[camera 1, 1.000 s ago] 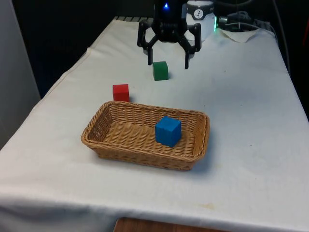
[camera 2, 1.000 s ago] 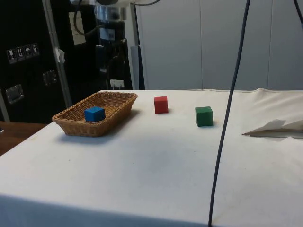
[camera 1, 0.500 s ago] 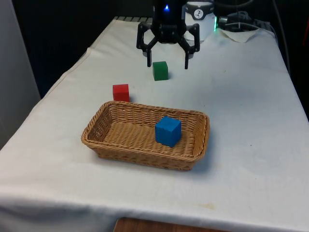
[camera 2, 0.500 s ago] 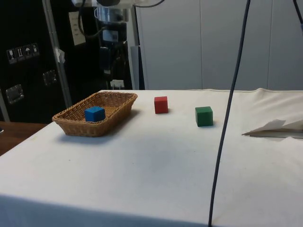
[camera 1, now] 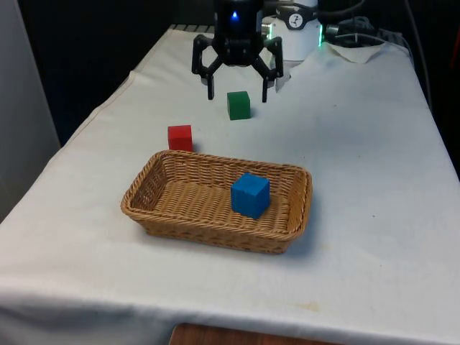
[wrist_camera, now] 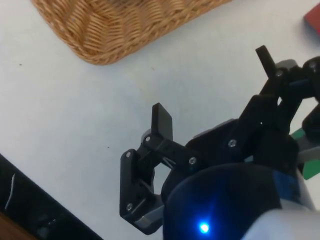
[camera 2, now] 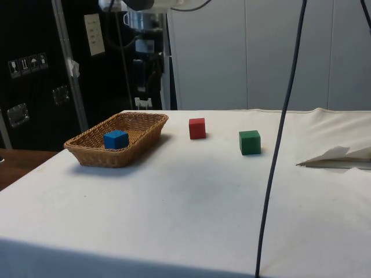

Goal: Pick up exactly two blocks and place them into the basket.

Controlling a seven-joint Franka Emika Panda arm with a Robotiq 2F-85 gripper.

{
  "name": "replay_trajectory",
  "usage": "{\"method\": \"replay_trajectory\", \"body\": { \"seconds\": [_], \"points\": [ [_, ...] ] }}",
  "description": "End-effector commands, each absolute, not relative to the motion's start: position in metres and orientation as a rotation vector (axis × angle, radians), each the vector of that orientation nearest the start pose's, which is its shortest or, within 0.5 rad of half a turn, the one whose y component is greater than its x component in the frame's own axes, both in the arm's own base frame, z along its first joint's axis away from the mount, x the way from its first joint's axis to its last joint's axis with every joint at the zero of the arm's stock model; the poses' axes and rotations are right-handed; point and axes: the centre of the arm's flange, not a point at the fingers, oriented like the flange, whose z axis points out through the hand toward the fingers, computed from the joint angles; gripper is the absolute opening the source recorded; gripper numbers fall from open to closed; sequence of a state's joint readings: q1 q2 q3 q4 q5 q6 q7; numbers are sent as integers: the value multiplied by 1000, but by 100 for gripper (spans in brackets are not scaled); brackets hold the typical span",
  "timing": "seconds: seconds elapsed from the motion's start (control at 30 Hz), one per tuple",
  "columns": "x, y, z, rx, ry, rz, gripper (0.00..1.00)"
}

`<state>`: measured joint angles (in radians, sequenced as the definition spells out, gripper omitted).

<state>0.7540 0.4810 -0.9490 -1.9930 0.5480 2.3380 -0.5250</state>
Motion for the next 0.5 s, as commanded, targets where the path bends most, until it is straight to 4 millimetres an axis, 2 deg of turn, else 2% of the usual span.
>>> {"method": "replay_trajectory", "body": {
  "seconds": [0.0, 0.47],
  "points": [
    [600, -83, 316, -3149, -73, -187, 100],
    [584, -105, 293, -3161, -161, -97, 100]
  ]
}}
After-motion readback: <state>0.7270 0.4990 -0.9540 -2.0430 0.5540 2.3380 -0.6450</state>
